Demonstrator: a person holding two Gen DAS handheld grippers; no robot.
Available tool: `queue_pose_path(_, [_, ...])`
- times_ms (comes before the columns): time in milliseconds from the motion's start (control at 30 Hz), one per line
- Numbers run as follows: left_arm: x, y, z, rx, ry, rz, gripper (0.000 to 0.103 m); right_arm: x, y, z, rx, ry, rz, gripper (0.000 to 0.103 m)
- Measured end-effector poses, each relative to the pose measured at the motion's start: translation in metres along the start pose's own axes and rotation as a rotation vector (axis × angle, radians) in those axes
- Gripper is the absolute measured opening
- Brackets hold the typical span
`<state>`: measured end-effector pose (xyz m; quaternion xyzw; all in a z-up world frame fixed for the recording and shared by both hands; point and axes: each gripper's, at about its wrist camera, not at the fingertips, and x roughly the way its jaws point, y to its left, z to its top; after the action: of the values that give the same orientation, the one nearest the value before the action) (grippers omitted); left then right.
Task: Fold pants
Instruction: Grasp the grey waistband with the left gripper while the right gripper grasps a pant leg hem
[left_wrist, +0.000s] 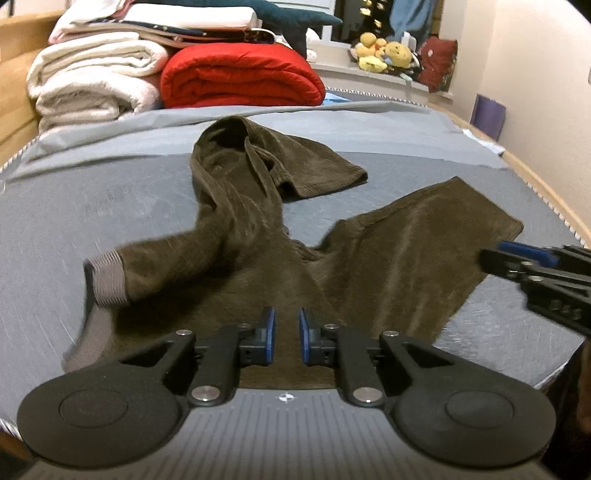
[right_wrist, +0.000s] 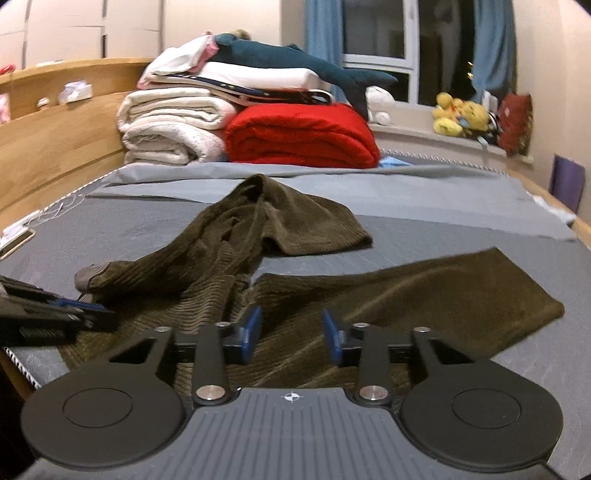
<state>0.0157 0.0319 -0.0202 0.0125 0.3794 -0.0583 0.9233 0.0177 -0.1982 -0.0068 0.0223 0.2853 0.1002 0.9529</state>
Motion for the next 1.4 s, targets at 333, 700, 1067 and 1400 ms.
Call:
queue_pose_path(333, [0.061, 0.063, 0.067, 0.34, 0.114, 0.018, 0.072, 0.023, -0.072, 0.07, -0.183, -0.018, -0.085, 0.062])
queue_pose_path(700, [0.134, 0.076, 0.042, 0.71, 0.272, 0.006, 0.021, 0.095, -0.179, 0.069, 0.084, 0.156, -0.273, 0.066])
queue_pose_path(1067, [0.16, 0.16, 0.149, 0.473, 0.001, 0.49, 0.011, 0.13, -0.208, 0.079, 0.226, 0.232, -0.294, 0.066])
queue_pose_path(1400, [0.228, 0.217, 0.2, 0.213, 0.048, 0.61, 0.03, 0.128, -0.223, 0.076, 0.247, 0.234, -0.333, 0.066])
